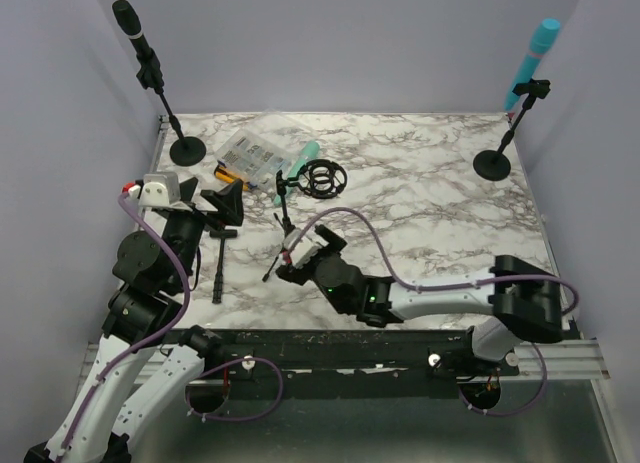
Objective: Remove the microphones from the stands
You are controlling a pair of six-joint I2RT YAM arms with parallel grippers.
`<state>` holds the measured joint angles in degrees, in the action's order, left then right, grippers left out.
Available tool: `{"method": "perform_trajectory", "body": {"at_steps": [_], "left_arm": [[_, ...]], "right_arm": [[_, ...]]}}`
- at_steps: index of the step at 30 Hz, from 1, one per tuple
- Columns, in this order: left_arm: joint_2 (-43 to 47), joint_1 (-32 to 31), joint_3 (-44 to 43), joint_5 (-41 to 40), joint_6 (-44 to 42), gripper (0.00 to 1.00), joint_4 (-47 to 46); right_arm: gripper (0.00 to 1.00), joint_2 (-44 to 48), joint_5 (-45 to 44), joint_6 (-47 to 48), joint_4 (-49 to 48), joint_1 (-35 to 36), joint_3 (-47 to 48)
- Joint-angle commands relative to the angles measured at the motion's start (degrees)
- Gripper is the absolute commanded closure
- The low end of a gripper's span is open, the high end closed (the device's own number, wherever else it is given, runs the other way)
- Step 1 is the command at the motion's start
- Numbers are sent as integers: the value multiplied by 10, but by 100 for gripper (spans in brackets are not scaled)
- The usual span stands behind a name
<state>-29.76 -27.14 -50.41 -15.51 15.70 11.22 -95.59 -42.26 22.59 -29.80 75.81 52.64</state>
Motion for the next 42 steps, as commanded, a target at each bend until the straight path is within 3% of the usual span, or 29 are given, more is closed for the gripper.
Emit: {"method": "perform_trajectory", "body": {"at_steps": [1,5,9,14,16,22,42], "left_arm": [[-6,-2,0,0,5,3,-9],[-18,-2,-3,31,7,2,-11],[-39,-2,-7,93,4,1,-18],[-87,-2,-24,199,-1,2,-18],[-104,-3,-30,224,-1,1,-14],[-142,-2,-56,201,4,2,24],[-221,22,-81,134,44,2,44]], "right_arm": [[7,126,38,-210,51,5,-92],[0,203,50,-344,68,1,-159],[0,251,130,-456,68,-27,-187],[0,277,359,-572,67,-144,-174],[0,283,399,-595,88,-173,-152],[0,306,396,-580,142,-177,-109],[0,304,359,-584,135,-178,-138]]}}
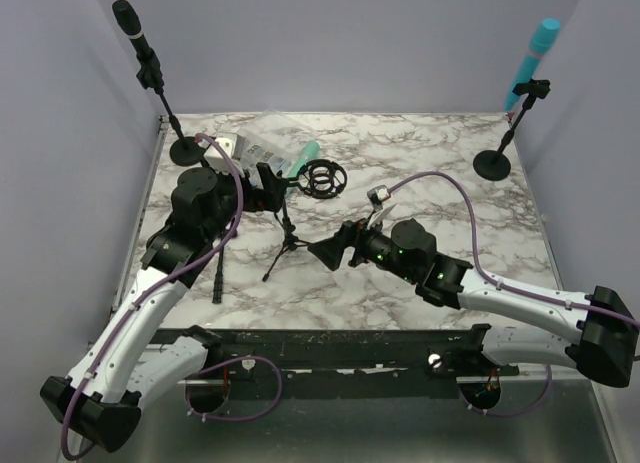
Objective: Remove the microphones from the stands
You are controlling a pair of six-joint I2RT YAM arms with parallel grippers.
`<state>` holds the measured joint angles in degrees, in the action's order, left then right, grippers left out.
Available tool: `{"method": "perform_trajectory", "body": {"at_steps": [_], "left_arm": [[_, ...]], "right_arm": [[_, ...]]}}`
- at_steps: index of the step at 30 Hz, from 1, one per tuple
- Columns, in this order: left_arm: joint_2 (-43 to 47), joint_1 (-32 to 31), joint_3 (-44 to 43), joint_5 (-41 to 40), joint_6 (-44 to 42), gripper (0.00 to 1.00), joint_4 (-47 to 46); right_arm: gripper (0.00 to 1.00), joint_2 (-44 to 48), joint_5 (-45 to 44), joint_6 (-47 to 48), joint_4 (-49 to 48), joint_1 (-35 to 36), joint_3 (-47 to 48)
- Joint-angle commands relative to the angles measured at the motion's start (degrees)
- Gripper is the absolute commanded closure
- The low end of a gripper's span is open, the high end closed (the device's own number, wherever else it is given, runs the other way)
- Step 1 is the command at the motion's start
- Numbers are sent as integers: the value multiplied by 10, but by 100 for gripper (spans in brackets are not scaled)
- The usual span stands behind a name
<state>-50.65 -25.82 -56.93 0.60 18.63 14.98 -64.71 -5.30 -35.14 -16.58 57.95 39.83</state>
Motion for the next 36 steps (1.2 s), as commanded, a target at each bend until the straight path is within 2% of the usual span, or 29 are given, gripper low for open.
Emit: {"method": "perform_trajectory", "body": {"at_steps": [1,8,10,15,18,21,25,29,33,36], "left_arm": [[-16,9,-18,-29,15,2,10],[-54,8,-59,-49,7,10,94],[-49,8,-56,-51,2,12,95],[-44,8,-56,-56,-7,26,105],[-52,5,-64,-52,-8,32,115],[-62,-5,-70,-47,-11,35,123],[-51,-15,-63,-35,-15,38,110],[-17,-20,-38,-35,-11,35,76],[31,-20,-6,-53,-6,18,36],[66,-21,11,-61,-6,9,16]], "right_arm": [[0,-6,-10,-6,2,1,-10],[0,-1,-14,-12,-1,2,-18],[0,7,-19,-13,-1,1,-24],[0,19,-30,-13,2,2,-27],[0,17,-34,-11,5,2,-21],[0,11,-45,-16,6,1,-16],[0,-13,-61,-78,-26,1,-24],[1,-76,-27,-172,-110,-4,-34],[3,-152,13,-256,-201,-12,-41],[5,-205,49,-307,-269,-29,-38]]}}
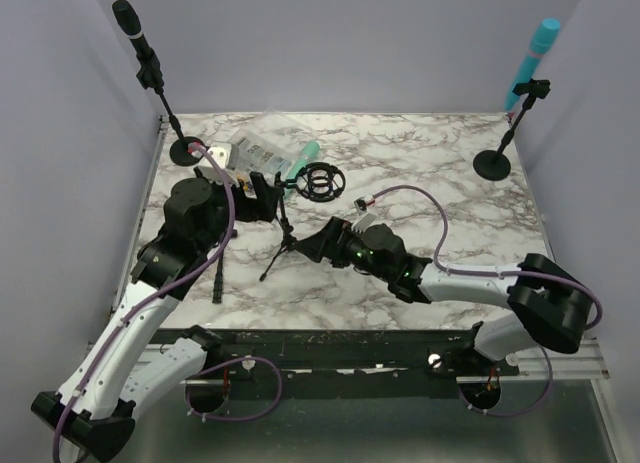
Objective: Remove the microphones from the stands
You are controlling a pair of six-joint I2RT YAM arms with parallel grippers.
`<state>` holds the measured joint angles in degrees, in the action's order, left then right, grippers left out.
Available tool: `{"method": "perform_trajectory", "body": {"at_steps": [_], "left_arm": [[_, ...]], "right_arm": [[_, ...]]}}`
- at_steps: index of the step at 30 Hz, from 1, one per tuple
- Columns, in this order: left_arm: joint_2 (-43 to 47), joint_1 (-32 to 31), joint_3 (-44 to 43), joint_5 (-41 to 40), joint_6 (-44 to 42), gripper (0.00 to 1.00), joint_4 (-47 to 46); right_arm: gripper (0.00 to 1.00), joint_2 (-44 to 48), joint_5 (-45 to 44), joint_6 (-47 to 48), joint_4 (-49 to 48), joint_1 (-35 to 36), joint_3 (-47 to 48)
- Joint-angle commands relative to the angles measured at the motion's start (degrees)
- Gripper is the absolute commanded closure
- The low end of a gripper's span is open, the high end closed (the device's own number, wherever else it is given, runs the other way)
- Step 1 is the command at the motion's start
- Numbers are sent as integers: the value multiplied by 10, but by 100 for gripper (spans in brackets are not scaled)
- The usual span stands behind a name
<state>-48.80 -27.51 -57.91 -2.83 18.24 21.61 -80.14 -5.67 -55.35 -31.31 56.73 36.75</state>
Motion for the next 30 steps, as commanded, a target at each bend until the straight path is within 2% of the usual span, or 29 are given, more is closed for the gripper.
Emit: {"method": "perform_trajectory", "body": {"at_steps": [1,5,10,15,20,26,30], "left_arm": [[58,-4,25,-28,-3,8,-56],[81,-5,33,-24,-6,5,-69],[92,-6,33,-23,-7,5,-70],[93,-6,32,-17,-7,5,-71],[91,-6,31,-13,-7,5,-71],[92,-5,31,-10,-7,5,-70],[92,-6,31,-11,-8,5,-70]], "right_arm": [[6,-67,73,-117,-142,-21,-5],[8,-115,76,-174,-194,-35,0],[27,-184,99,-243,-281,-52,11],[38,-244,125,-282,-352,-58,37],[40,-289,123,-313,-460,-61,37],[45,-309,123,-320,-448,-62,54],[53,-310,118,-318,-442,-64,56]]}}
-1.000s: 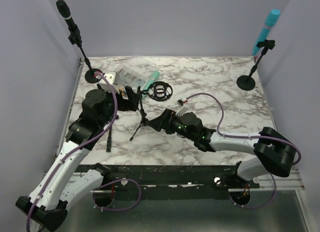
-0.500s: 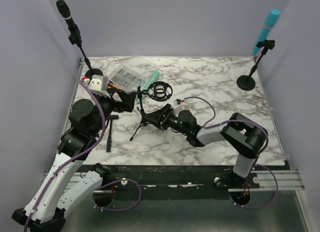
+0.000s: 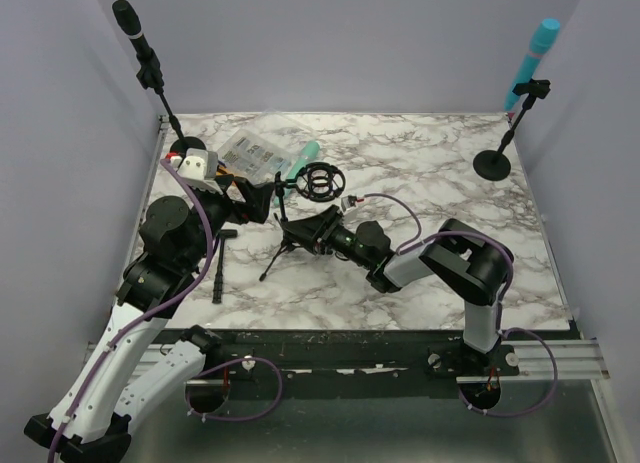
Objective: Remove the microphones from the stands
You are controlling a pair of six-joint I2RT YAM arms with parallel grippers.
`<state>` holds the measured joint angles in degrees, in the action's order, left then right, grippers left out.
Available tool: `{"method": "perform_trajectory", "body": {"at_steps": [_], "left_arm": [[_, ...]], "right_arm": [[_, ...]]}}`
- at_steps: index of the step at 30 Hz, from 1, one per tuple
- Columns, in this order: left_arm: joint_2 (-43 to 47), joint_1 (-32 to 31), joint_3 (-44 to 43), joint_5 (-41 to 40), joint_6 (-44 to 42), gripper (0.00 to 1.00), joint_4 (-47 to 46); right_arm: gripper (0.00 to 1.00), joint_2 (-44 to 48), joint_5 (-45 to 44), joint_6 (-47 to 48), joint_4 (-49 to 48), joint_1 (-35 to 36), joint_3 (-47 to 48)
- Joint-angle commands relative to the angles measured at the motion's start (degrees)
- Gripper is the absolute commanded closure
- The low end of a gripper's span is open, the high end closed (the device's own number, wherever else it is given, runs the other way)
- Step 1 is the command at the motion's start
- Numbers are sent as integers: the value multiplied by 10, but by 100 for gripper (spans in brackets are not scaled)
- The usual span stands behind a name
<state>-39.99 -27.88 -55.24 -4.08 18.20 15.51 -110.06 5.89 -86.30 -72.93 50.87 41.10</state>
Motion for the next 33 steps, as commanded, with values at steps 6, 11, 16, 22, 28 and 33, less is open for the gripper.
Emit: {"method": "perform_trajectory", "body": {"at_steps": [6,11,16,22,28,33], "left_arm": [[3,-2,5,1,-8,5,-11],[2,-2,6,0,-8,5,-12],[3,-3,7,-5,-9,5,-11],[3,-2,8,-10,-8,5,-11],[2,-2,9,-16,-6,5,-12],[-2,-2,10,-12,-5,5,-13]], "right_arm": [[61,-16,3,-15,-3,-8,15],[76,-28,15,-10,-7,-10,20],[99,-8,23,27,40,-11,8],[100,44,78,180,188,-17,25],[100,112,48,370,417,-17,77],[100,132,41,489,538,-17,116]]}}
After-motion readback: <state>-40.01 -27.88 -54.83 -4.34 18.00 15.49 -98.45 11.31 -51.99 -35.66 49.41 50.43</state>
